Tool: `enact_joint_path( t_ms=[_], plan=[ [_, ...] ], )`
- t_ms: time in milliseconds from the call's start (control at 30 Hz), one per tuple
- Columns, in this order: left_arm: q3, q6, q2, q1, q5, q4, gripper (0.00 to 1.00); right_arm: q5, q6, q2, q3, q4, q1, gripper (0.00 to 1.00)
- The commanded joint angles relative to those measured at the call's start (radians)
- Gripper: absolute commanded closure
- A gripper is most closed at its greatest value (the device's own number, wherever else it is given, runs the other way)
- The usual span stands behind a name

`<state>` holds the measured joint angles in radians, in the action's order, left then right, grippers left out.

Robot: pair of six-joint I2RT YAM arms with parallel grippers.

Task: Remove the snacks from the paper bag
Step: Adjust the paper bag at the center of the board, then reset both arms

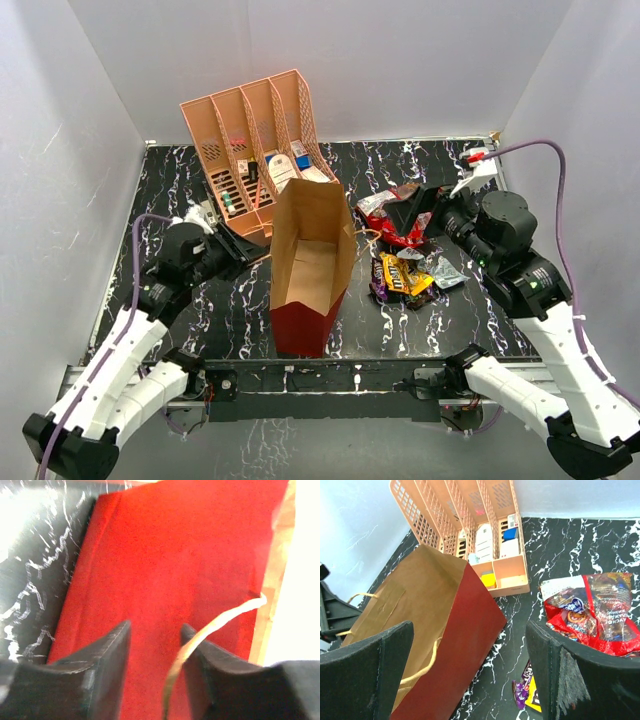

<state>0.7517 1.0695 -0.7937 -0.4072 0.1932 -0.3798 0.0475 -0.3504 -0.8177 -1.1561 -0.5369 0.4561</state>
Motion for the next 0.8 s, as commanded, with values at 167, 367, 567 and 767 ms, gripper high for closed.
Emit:
enact_joint_path(
  t_ms=[167, 367, 567, 767],
  plan=[
    [0.128, -0.127, 0.125, 0.005, -0.200, -0.245, 0.14, -0.180, 0.012, 0.022, -0.086, 0.050, -0.004, 0.02],
    [0.298, -0.261, 0.069, 0.005, -0.162, -0.308, 0.02, -0.248, 0.052, 0.014, -0.121, 0.047, -0.004, 0.02],
    [0.409, -0.333, 0.016, 0.005, -0.129, -0.332, 0.02, -0.238, 0.033, 0.019, -0.109, 0.047, -0.004, 0.02],
    [0.583, -0.433, -0.021, 0.005, -0.368, -0.474, 0.02, -0.321, -0.020, 0.053, -0.134, 0.042, -0.003, 0.02]
  ],
)
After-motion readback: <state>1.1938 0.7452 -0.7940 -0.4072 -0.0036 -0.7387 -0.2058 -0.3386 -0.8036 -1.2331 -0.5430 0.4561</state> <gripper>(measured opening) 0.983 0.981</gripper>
